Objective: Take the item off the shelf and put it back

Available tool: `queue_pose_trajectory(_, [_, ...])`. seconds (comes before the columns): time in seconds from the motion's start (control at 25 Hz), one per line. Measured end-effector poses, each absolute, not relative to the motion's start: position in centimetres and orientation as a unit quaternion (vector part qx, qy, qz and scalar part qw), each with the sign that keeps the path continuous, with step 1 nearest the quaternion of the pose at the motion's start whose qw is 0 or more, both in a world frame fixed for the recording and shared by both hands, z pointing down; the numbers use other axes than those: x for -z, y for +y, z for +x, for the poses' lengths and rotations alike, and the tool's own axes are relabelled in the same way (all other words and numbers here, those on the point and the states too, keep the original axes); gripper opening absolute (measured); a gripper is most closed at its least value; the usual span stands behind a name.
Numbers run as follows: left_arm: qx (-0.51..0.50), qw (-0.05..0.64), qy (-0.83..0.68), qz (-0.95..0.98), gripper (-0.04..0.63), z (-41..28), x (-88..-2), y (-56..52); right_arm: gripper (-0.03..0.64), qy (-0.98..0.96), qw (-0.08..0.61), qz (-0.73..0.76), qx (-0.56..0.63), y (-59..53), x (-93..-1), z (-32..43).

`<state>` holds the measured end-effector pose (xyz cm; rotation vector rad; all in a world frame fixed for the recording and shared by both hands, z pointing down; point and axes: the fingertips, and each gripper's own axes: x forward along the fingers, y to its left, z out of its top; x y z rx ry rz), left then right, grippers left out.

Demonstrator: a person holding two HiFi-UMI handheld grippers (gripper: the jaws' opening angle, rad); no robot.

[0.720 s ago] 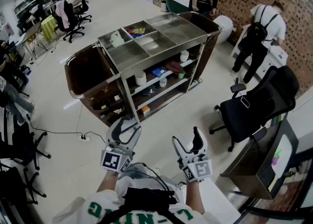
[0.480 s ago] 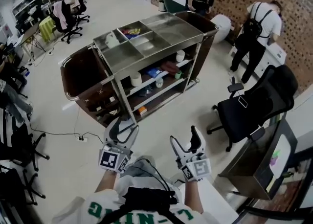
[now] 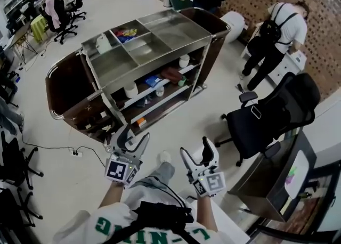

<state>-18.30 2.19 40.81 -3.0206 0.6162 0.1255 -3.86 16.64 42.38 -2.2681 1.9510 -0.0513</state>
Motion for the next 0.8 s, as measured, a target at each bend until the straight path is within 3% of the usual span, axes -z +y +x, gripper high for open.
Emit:
queue_pose_trajectory(0.56, [-0.054,-0.013,0.199,-0.978,0.287,-0.6,-41.6,-8.1,0.407,0.708,0.018,-0.705,0.027,2.1,-41.7,10.3])
queue_pose_trajectory(0.8, [-0.06,-0.009,0.219,-0.974,0.287,1.1,-40.2,-10.1,0.4,0.724,0.042,-0.689,0.015,-2.2,-41.0,13.5])
